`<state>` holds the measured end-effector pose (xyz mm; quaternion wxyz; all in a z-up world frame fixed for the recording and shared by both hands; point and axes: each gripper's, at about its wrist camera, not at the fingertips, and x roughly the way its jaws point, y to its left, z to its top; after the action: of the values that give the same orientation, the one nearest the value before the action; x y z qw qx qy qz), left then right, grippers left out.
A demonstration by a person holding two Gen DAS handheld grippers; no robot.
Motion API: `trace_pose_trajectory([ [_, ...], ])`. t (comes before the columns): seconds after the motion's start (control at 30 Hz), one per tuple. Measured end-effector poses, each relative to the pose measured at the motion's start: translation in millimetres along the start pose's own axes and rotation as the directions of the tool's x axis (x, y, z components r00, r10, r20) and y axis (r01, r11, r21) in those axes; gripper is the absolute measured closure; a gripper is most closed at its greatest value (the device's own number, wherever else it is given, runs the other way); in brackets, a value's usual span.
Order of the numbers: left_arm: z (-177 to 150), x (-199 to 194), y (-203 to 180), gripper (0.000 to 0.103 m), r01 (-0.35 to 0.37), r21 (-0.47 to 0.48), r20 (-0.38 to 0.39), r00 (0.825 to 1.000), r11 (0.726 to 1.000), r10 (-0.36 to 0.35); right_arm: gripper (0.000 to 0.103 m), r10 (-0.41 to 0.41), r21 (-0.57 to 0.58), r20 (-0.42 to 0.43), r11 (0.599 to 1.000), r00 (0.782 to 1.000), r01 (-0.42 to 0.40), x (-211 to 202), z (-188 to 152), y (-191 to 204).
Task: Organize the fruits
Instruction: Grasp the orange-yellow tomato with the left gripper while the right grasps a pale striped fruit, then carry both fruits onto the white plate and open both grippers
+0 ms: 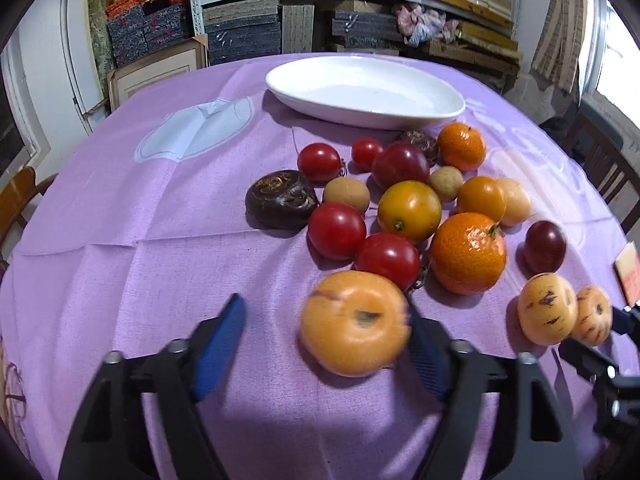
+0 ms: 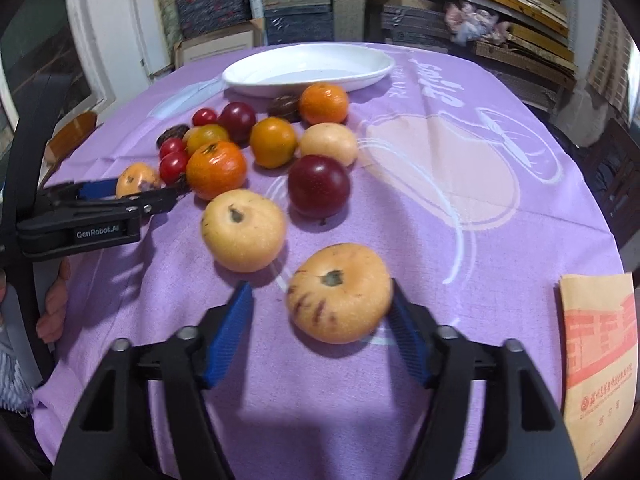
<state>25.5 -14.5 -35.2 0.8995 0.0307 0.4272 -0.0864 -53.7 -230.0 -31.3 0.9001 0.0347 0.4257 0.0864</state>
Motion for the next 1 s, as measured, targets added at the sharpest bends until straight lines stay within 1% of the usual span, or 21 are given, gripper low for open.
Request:
trace_pose_trajectory([
  [0.03, -1.0, -2.7, 0.2, 0.054, 0.016, 0.002, 0.007, 1.0, 1.0, -0.016, 0.055, 0.016, 0.025, 0.004, 1.0, 1.0, -0.016, -1.7, -0.4, -6.2],
  [0.07, -1.7, -3.3, -0.3, 0.056, 0.022, 0.006, 0.008, 1.0, 1.0, -0.022, 0.056, 0.026, 0.03, 0.003, 0.999, 1.0, -0.026, -2.3, -0.8, -8.7],
  [0.1, -1.6, -3.6, -1.4, 0.056, 0.025, 0.009, 0.009, 1.0, 1.0, -0.025, 0.056, 0.02, 0.021, 0.003, 1.0, 1.0, -0.02, -2.7, -1.0, -7.4],
  [0.17, -2.3, -5.0, -0.2, 0.056, 0.056, 0.004, 0.012, 0.998, 0.998, -0.056, 0.056, 0.002, 0.002, 0.0, 1.0, 1.0, -0.002, -2.8, -1.1, -3.6],
  [0.27, -4.5, -10.2, 0.7, 0.057, 0.086, -0.001, 0.024, 0.996, 0.996, -0.086, 0.056, 0.009, 0.002, -0.001, 1.0, 1.0, -0.009, -4.2, -2.0, -4.8],
  [0.4, -7.9, -26.4, -3.2, 0.057, 0.099, 0.017, 0.06, 0.993, 0.995, -0.1, 0.057, 0.01, -0.018, -0.003, 1.0, 1.0, -0.01, -6.8, -4.8, -4.4],
  [0.47, -9.1, -30.2, -2.9, 0.057, 0.11, 0.018, 0.057, 0.992, 0.994, -0.111, 0.057, 0.014, -0.022, -0.003, 1.0, 1.0, -0.014, -7.3, -5.6, -4.8],
  [0.63, -9.9, -33.4, 6.6, 0.057, 0.141, -0.014, 0.031, 0.99, 0.99, -0.141, 0.058, 0.001, -0.042, -0.003, 0.999, 1.0, -0.001, -8.8, -6.7, -2.6],
  [0.7, -6.6, -36.1, 11.5, 0.057, 0.152, -0.019, 0.031, 0.988, 0.988, -0.151, 0.058, 0.021, -0.037, -0.014, 0.999, 1.0, -0.021, -10.0, -3.8, -4.0],
  [0.8, 9.2, -41.1, 15.3, 0.057, 0.134, 0.0, 0.044, 0.99, 0.991, -0.134, 0.058, 0.036, -0.038, 0.015, 0.999, 0.999, -0.036, -22.1, 13.2, -5.9],
  [0.87, 29.1, -44.1, 15.6, 0.057, 0.115, 0.016, 0.064, 0.991, 0.993, -0.115, 0.058, 0.048, -0.051, 0.049, 0.998, 0.998, -0.045, -33.3, 33.3, -6.3],
  [1.0, 86.9, -40.2, 9.3, 0.057, 0.077, 0.037, 0.119, 0.99, 0.996, -0.081, 0.058, 0.057, -0.081, 0.149, 0.996, 0.987, -0.045, -49.1, 99.0, -4.9],
])
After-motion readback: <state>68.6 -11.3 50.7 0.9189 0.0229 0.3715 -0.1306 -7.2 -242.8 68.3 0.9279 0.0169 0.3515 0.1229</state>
